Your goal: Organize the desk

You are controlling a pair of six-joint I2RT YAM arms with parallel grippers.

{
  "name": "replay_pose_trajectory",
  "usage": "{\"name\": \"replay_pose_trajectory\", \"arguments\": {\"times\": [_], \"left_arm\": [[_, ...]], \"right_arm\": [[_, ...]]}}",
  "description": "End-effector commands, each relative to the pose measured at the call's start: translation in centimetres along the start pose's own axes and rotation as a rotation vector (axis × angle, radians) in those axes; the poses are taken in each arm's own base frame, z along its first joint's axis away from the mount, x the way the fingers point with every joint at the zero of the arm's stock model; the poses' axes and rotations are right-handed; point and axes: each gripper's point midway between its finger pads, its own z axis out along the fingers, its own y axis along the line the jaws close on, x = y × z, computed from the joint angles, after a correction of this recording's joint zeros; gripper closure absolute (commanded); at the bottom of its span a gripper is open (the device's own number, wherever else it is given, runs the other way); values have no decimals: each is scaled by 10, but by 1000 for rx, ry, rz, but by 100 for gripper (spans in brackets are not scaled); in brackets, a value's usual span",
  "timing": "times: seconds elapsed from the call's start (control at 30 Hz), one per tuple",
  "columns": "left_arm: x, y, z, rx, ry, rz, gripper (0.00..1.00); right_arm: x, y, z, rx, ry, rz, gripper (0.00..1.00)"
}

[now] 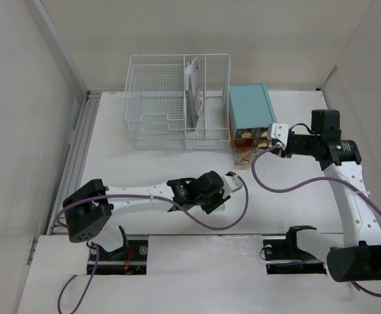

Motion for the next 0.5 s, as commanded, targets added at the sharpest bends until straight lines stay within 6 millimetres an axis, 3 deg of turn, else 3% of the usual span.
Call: {"name": "replay_pose_trajectory", "arguments": {"times": [0.0,0.17,0.47], "left_arm": [[-3,-13,-2,84,30,80,73],[3,-25,1,156,50,97,69],[32,-21,24,151,157,106,69]], "right_arm": [[-14,3,-6,-4,-59,-9,65],[-10,3,-9,0,-47,-16,65],[-9,9,-11,-17,-57,-11,65]]}}
